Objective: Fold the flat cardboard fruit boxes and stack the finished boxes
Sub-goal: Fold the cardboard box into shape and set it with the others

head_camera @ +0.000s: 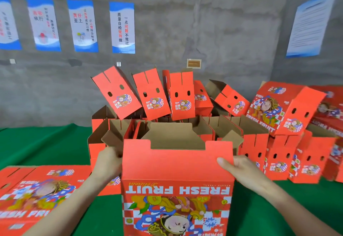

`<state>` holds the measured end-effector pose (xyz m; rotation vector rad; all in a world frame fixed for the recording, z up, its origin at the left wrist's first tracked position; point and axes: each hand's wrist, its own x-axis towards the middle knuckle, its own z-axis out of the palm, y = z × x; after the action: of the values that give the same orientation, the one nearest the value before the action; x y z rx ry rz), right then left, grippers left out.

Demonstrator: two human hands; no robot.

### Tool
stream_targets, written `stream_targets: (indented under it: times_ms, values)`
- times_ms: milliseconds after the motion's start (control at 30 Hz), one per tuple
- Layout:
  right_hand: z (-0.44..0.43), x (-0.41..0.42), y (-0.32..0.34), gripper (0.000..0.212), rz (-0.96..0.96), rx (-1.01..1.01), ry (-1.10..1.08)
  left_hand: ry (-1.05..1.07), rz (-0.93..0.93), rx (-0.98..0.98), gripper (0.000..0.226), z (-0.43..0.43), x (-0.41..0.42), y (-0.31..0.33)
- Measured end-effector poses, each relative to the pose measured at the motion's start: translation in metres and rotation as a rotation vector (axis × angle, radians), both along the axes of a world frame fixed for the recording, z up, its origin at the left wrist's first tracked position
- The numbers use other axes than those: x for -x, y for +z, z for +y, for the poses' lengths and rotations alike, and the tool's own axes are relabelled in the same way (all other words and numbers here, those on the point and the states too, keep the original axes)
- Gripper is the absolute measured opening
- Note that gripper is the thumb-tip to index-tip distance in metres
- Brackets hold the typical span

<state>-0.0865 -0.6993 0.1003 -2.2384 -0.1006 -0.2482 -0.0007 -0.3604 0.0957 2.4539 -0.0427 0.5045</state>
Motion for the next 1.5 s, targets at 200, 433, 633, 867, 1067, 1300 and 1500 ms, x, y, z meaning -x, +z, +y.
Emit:
stream_targets:
  times_ms: [200, 433, 633, 867, 1067, 1300, 1500]
  values:
    - [0.003, 0.003, -0.021, 0.028, 0.021, -0.257, -0.130, 0.066, -0.106, 0.297, 0.019, -0.013, 0.007, -0.025]
    - [-0.003, 0.007, -0.023, 0.021, 0.069, -0.332, -0.228, -0.011, 0.000, 0.624, 0.027, -0.023, 0.016, -0.036]
    - [-0.004, 0.009, -0.033, 0.027, 0.091, -0.186, -0.271, -0.035, 0.068, 0.349, 0.038, -0.030, 0.024, -0.037]
    - [-0.009, 0.010, -0.040, 0.065, 0.133, 0.080, -0.291, -0.029, 0.039, 0.012, 0.055, -0.039, 0.029, -0.035]
    - [-0.010, 0.011, -0.037, 0.062, 0.090, 0.285, -0.181, -0.008, 0.060, -0.345, 0.068, -0.042, 0.032, -0.036]
    - [0.001, 0.005, -0.017, 0.073, -0.177, 1.065, -0.271, -0.020, 0.037, -0.434, 0.073, -0.045, 0.032, -0.036]
    - [0.034, -0.027, -0.029, 0.068, -0.159, 0.837, 0.110, -0.034, 0.024, -0.440, 0.073, -0.047, 0.030, -0.037]
